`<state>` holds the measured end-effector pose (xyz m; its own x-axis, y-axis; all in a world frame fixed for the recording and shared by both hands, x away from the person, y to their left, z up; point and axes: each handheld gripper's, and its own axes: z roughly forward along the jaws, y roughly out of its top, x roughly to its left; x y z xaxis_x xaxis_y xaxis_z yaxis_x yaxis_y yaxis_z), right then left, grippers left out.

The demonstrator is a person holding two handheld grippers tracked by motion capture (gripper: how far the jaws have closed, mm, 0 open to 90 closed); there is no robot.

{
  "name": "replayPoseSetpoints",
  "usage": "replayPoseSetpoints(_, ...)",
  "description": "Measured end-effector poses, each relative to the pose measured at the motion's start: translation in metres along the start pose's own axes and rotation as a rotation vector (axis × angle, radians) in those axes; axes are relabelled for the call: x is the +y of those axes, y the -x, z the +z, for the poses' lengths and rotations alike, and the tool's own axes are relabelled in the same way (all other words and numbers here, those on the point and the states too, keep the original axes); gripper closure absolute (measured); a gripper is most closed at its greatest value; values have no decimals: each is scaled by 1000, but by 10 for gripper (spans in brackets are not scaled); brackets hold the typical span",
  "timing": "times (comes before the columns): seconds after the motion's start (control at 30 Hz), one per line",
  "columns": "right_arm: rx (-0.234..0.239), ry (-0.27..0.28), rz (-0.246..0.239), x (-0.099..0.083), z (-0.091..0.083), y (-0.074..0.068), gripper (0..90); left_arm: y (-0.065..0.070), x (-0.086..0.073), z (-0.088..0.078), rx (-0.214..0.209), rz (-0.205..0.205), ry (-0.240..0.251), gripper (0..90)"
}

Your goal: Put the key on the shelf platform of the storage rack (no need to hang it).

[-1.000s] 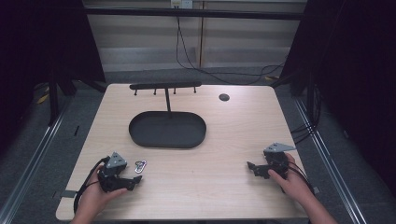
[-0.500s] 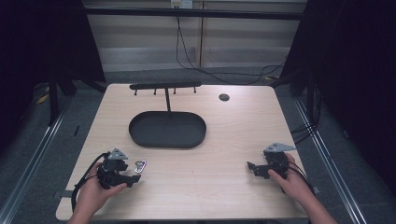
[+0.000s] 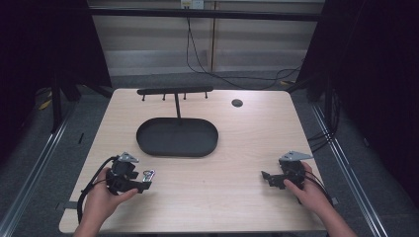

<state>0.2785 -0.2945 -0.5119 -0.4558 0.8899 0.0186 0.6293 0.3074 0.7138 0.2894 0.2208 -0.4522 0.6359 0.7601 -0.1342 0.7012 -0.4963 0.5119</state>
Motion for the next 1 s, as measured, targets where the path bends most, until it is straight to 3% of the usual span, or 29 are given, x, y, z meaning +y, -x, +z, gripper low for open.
replayPoseSetpoints(0.07,0,0,0,0,0,0,125,1,5,1,-2,-18,-21,380)
replayPoseSetpoints(0.43,0,0,0,0,0,0,125,3,22,12,-6,-23,-114,419)
replayPoseSetpoints(1.0,0,0,0,0,0,0,125,-8,40,25,62,-37,-231,465)
